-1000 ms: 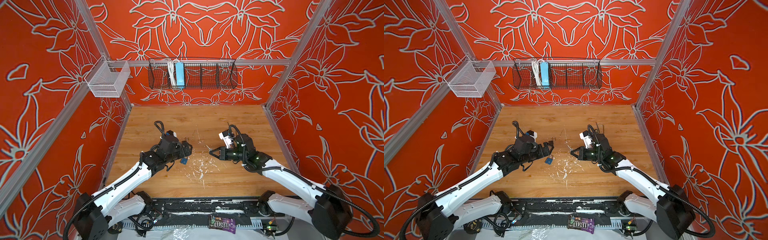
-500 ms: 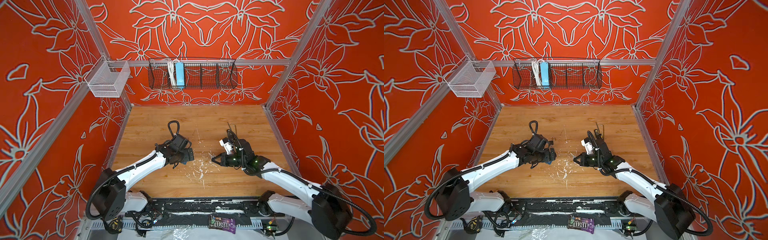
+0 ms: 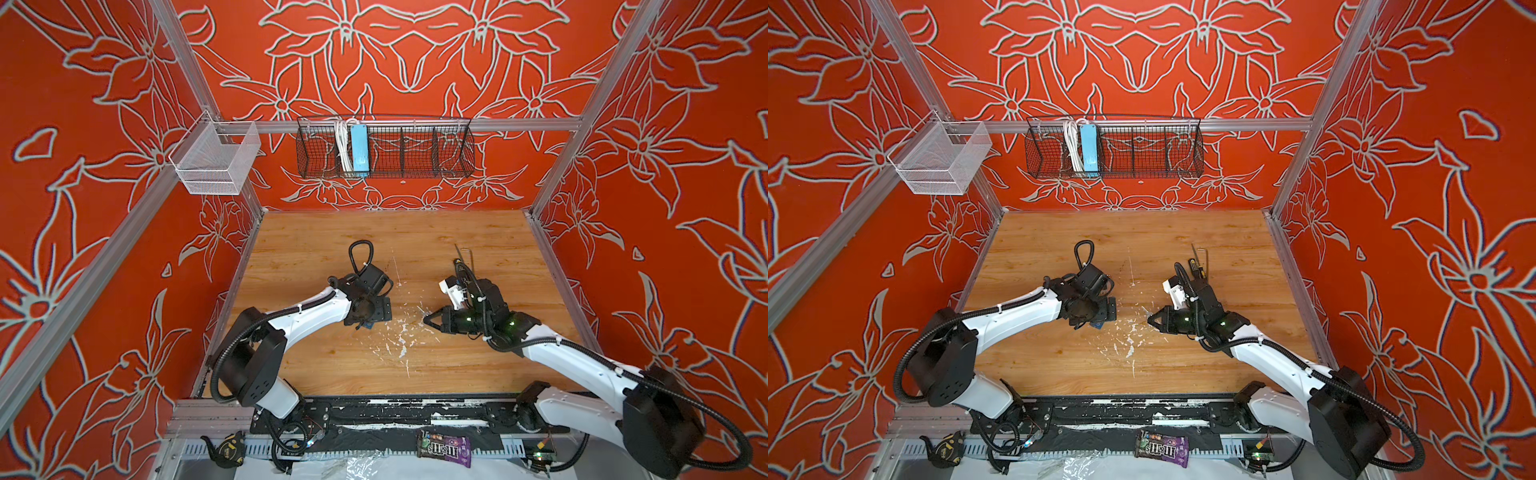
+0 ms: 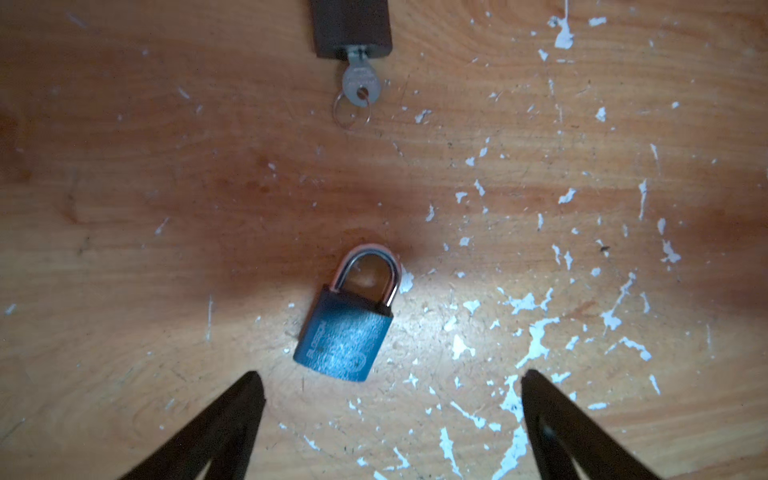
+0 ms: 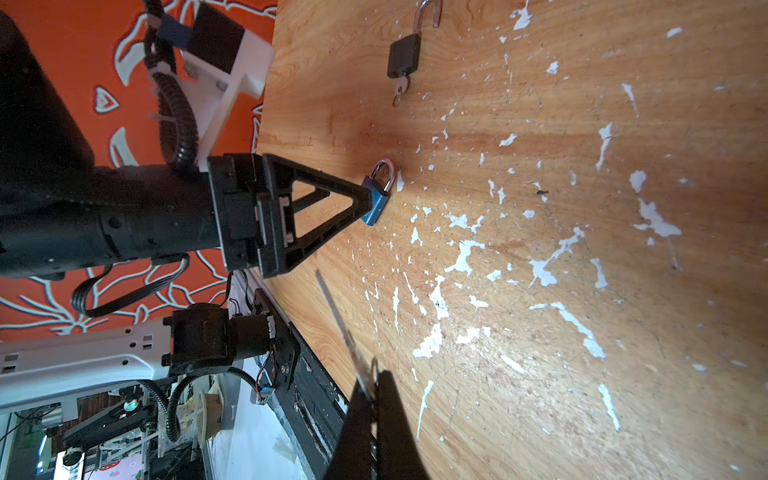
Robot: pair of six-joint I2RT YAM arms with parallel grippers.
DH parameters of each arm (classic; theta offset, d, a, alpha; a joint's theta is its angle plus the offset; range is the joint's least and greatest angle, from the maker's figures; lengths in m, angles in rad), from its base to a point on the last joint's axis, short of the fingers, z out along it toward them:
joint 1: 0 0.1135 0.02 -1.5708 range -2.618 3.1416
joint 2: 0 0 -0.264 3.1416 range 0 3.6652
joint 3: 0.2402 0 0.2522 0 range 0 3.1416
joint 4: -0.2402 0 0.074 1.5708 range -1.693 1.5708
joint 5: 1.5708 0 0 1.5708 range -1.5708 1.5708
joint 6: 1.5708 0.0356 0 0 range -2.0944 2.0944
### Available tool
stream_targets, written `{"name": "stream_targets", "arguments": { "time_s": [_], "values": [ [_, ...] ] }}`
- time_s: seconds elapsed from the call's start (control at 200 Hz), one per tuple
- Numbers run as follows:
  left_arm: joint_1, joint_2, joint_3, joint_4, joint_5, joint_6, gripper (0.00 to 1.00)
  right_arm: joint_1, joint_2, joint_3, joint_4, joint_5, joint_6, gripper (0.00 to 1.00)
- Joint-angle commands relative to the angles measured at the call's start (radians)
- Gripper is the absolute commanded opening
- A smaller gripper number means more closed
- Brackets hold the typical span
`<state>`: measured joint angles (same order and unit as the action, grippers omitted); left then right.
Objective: Unlock with the key
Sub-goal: 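Move the left gripper over the blue padlock while the right gripper holds the key, then lower the left gripper and close it on the blue padlock's body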
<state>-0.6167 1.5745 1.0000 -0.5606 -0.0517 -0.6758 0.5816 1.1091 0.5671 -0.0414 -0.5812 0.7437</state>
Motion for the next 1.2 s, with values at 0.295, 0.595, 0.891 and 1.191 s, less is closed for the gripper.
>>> {"name": "stream_targets", "arguments": {
  "time_s": [0.295,0.595,0.891,1.191],
  "values": [
    [-0.005,0.186,0.11,-0.066,0.002,0.019,0.91,-0.008,-0.049,-0.008,-0.036,0.049,-0.024,0.0],
    [-0.008,0.241,0.141,-0.141,0.066,-0.039,0.84,-0.012,-0.029,0.003,-0.031,0.044,-0.03,0.0],
    [-0.029,0.283,0.141,-0.179,0.019,-0.182,0.75,-0.015,-0.013,0.001,-0.011,0.024,-0.026,0.0],
    [-0.057,0.291,0.146,-0.214,-0.015,-0.23,0.68,-0.017,-0.028,-0.01,-0.011,0.04,-0.034,0.0]
  ]
}}
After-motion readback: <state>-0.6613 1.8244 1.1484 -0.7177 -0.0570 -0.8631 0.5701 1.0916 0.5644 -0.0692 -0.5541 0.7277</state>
